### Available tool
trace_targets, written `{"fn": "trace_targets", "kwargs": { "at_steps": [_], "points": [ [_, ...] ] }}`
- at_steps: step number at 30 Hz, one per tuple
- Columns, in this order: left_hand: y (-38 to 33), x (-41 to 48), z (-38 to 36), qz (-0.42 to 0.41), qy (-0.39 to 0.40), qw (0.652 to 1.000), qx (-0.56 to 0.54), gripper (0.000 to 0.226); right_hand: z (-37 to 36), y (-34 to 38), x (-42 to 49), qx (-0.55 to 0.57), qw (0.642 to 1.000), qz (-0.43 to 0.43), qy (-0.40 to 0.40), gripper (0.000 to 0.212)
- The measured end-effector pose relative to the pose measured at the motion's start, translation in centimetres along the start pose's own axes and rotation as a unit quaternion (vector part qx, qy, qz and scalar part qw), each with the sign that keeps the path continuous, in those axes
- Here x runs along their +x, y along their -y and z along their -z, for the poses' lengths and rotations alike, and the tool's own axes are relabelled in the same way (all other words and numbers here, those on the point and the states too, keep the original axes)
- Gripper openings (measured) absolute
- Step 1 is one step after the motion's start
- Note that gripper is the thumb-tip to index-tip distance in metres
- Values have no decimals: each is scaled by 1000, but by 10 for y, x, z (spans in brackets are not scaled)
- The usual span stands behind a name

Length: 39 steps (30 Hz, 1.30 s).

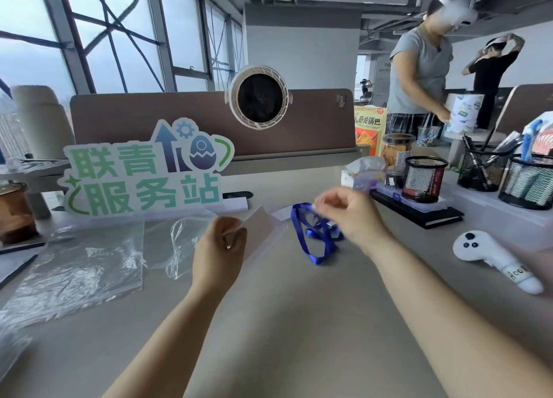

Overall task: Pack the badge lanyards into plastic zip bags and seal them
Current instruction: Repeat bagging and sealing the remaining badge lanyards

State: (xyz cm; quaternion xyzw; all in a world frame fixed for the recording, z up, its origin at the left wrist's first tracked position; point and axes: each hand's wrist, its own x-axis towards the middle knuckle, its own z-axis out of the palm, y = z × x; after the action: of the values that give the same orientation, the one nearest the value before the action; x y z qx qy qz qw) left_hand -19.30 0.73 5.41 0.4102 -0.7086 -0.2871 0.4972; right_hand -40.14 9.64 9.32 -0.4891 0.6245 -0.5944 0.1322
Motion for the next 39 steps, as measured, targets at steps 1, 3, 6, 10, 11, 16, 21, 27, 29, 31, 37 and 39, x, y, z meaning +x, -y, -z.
{"fn": "trace_targets", "kwargs": {
  "at_steps": [1, 3, 6, 10, 11, 16, 21, 27, 29, 31, 37, 39],
  "points": [
    [4, -5, -3, 8, -9, 1000, -6, 12, -10, -12, -10, -5, 1000, -23, 9, 4],
    [12, -14, -8, 16, -6, 1000, -1, 10, -26, -31, -26, -22, 999, -29, 11, 5],
    [19, -10, -11, -7, -5, 1000, 6, 12, -31, -16, -20, 13, 1000, 22, 1, 7],
    [20, -5, -10, -2, -10, 1000, -19, 23, -42, 5, -19, 59, 996, 71, -3, 9],
    [21, -6, -10, -7, -11, 1000, -19, 21, -49, -1, -23, 41, 996, 77, -11, 12],
    [21, -4, -12, -36, -12, 999, 6, 16, -66, -31, -29, -68, 995, 70, 11, 21],
    [23, -8, -11, -35, 3, 999, 2, 22, -63, -37, -39, -119, 985, 102, 65, 27],
    [19, -9, -11, -42, 13, 999, -22, 20, -61, -28, -41, -89, 983, 137, 86, 26],
    [18, -10, -9, -31, 20, 999, -35, 21, -59, -25, -41, -68, 988, 120, 74, 12],
    [18, -11, -8, -23, 32, 999, -36, 22, -60, -25, -41, -75, 986, 126, 74, 10],
    [23, -10, -9, -68, 70, 995, 28, 26, -62, -29, -44, -94, 982, 115, 119, 17],
    [25, -10, -9, -100, 79, 990, 55, 27, -62, -30, -44, -105, 980, 100, 135, 17]
  ]
}}
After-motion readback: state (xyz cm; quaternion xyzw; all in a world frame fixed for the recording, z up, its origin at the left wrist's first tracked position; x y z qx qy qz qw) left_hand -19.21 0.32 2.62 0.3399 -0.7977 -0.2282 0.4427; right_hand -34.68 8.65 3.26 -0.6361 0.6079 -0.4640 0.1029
